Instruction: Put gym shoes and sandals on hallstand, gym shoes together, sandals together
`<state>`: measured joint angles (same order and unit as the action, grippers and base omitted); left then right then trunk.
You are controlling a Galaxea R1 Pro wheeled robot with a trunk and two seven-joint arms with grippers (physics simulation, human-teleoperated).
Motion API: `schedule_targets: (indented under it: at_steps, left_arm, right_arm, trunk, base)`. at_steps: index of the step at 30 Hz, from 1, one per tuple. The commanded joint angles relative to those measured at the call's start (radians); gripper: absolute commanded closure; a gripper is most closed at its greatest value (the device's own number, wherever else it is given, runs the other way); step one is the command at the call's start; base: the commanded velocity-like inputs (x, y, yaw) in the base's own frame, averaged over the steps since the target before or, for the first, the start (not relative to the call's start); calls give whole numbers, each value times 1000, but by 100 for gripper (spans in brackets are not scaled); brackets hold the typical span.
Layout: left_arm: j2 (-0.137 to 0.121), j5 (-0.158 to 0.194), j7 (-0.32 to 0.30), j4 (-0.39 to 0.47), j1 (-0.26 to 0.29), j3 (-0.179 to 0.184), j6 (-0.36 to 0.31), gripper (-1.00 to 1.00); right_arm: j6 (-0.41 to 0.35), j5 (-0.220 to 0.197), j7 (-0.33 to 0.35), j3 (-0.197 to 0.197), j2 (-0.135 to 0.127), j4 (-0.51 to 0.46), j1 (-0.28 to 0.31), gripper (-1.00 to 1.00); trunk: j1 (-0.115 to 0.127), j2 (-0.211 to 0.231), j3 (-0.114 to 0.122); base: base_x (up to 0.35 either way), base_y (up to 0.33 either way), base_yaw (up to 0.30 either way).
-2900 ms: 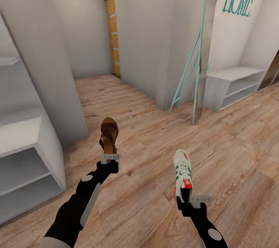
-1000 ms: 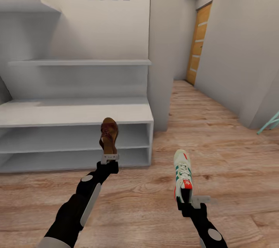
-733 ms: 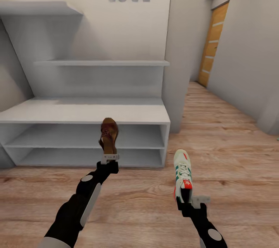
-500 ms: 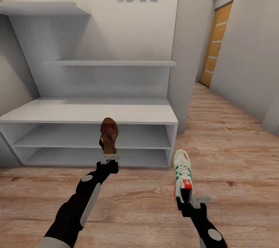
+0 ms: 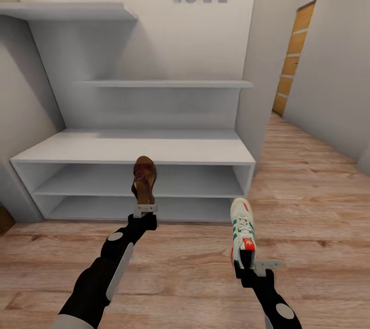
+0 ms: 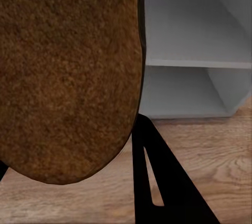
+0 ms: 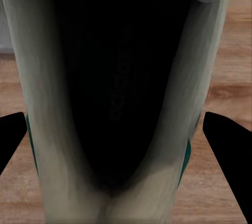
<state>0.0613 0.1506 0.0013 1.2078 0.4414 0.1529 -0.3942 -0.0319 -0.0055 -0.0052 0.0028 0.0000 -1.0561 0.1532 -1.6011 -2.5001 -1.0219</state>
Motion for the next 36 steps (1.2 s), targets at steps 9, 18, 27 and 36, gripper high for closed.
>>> schedule_targets:
  at_steps: [9, 18, 27, 36]
  left_arm:
    - [0, 9, 0, 1, 0, 0, -5, 100]
    - [0, 9, 0, 1, 0, 0, -5, 100]
    - [0, 8, 0, 1, 0, -1, -4, 100]
    - [-4, 2, 5, 0, 0, -7, -3, 100]
  right_arm:
    - [-3, -1, -1, 0, 0, -1, 0, 100]
    - [-3, -1, -2, 0, 0, -1, 0, 100]
    - [-3, 0, -1, 0, 0, -1, 0, 100]
    - [-3, -20, -3, -8, 1, -2, 0, 100]
  trunk:
    - [0, 0, -1]
    - [0, 0, -1]
    - [0, 0, -1]
    - [0, 0, -1]
  base:
    - [0, 322, 0]
    - [0, 320, 0]
    - [0, 189, 0]
    - [0, 14, 0]
